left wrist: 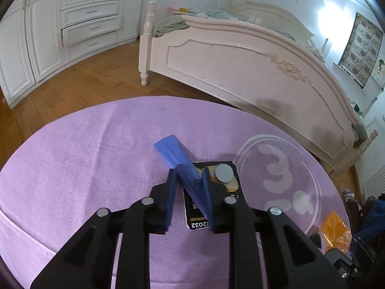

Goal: Collect trash
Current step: 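Grasp the blue strip with the left tool while the right tool grasps the orange bag, then carry the blue strip and orange bag over the black bin and open both tools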

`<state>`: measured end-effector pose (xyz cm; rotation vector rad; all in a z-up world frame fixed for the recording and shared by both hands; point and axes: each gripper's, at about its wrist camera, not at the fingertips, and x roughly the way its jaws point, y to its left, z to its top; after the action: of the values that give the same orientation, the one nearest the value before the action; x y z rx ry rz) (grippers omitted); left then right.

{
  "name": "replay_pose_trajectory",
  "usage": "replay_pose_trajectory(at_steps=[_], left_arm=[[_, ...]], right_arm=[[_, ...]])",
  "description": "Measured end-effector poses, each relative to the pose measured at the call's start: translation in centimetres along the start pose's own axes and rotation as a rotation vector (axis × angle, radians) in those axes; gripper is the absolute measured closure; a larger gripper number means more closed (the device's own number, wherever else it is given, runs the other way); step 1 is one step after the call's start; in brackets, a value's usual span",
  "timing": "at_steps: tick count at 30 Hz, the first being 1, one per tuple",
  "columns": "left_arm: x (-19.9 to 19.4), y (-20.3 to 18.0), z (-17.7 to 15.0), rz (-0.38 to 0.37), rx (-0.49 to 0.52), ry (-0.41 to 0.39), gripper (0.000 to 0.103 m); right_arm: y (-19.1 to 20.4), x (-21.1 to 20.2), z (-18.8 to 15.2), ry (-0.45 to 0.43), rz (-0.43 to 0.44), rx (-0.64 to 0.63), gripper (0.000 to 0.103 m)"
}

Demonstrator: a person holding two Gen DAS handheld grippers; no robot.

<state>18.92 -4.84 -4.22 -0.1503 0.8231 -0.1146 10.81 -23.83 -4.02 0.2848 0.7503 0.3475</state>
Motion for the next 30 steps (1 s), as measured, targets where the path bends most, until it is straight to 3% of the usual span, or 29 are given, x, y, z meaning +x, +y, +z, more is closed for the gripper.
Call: replay_pose_trajectory(at_steps=[5, 16, 22, 30], left_arm=[[-1.2, 0.7, -0.7, -0.015, 0.015, -0.019, 0.091], [-8.0, 0.0, -1.7, -0.075, 0.068, -0.12, 0.092], [-9.3, -3.9, -2.6, -0.167, 0.13, -0.109, 0.092], [-8.0, -11.9, -4.2, -0.313, 0.229, -0.045, 0.092]], right_arm=[[0.0, 0.0, 0.1, -0.003, 0.0, -0.007, 0.052], [-0.5, -1.8, -0.5, -0.035, 0.055, 0.041, 0.052], [-2.7, -4.0, -1.5, -0.07, 0.078, 0.122, 0.052], [-9.2, -9.1, -3.4, -0.159, 0.041, 0.257, 0.052]])
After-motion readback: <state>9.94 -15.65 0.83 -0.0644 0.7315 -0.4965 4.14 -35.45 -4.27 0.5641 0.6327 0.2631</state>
